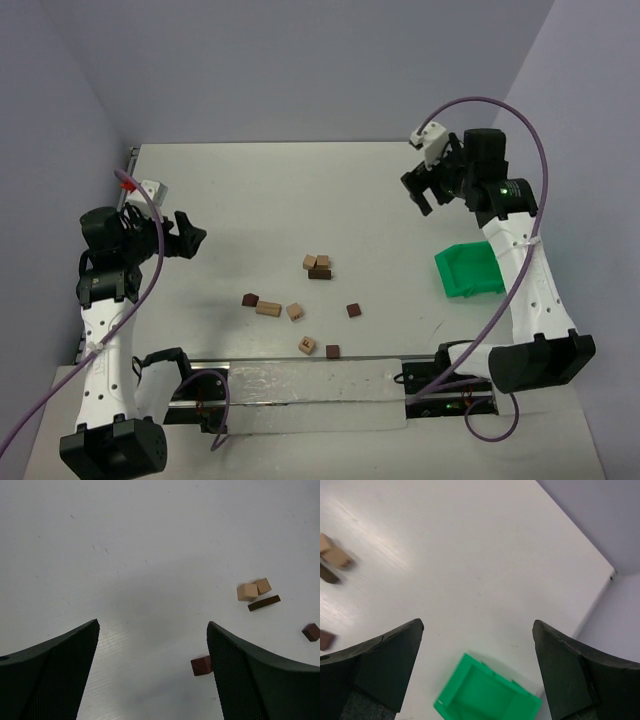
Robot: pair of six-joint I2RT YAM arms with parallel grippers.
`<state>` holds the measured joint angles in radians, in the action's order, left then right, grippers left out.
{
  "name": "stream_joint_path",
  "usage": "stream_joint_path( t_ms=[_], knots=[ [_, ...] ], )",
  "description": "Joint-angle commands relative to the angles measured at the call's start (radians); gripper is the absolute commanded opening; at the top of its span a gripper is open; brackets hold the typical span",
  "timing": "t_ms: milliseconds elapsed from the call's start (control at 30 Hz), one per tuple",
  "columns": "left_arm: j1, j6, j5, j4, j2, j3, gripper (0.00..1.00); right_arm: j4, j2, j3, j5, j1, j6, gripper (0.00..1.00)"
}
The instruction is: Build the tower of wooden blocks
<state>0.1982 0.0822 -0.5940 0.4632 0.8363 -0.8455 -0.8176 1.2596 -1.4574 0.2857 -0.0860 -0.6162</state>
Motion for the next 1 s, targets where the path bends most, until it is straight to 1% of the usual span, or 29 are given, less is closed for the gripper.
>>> stream_joint_path(
  t_ms=[0,67,100,133,167,200,267,400,467,633,667,733,833,900,967],
  knots=[
    [0.004,0.126,-0.112,0.039,0.020,-0.026,0.92,0.032,0.009,0.006,0.067,-0.172,0.131,0.96],
    [-0.006,0.186,-0.138,0.079,0.036,-0.032,0.90,0.080,0.030,0.069,0.092,-0.287,0.175,0.91],
    [-0.008,0.195,-0.134,0.089,0.043,-0.033,0.90,0.112,0.043,0.106,0.089,-0.322,0.183,0.87],
    [-0.011,0.205,-0.131,0.092,0.046,-0.032,0.89,0.130,0.055,0.127,0.075,-0.389,0.192,0.84],
    [-0.011,0.208,-0.130,0.092,0.049,-0.030,0.89,0.145,0.070,0.146,0.056,-0.395,0.196,0.81],
    [-0.011,0.211,-0.134,0.089,0.053,-0.024,0.88,0.160,0.099,0.164,0.029,-0.455,0.199,0.78],
    [-0.014,0.215,-0.141,0.082,0.061,-0.014,0.87,0.186,0.141,0.178,0.005,-0.524,0.207,0.75],
    [-0.039,0.231,-0.129,0.075,0.079,0.008,0.86,0.211,0.243,0.171,-0.030,-0.597,0.216,0.74],
    [-0.056,0.230,-0.112,0.063,0.082,0.023,0.85,0.222,0.292,0.154,-0.050,-0.610,0.227,0.73],
    [-0.080,0.212,-0.068,0.035,0.086,0.039,0.84,0.240,0.462,0.069,-0.101,-0.624,0.342,0.70],
    [-0.082,0.209,-0.063,0.033,0.089,0.039,0.84,0.243,0.485,0.052,-0.109,-0.624,0.384,0.73],
    [-0.081,0.206,-0.053,0.034,0.093,0.042,0.84,0.249,0.525,0.021,-0.122,-0.624,0.504,0.82],
    [-0.080,0.199,-0.042,0.023,0.085,0.052,0.83,0.291,0.514,0.072,-0.128,-0.625,0.698,0.99],
    [-0.081,0.190,-0.034,0.016,0.082,0.058,0.83,0.320,0.496,0.106,-0.161,-0.626,0.824,1.00],
    [-0.080,0.184,-0.030,0.012,0.080,0.059,0.83,0.333,0.472,0.140,-0.253,-0.626,0.954,1.00]
  ],
)
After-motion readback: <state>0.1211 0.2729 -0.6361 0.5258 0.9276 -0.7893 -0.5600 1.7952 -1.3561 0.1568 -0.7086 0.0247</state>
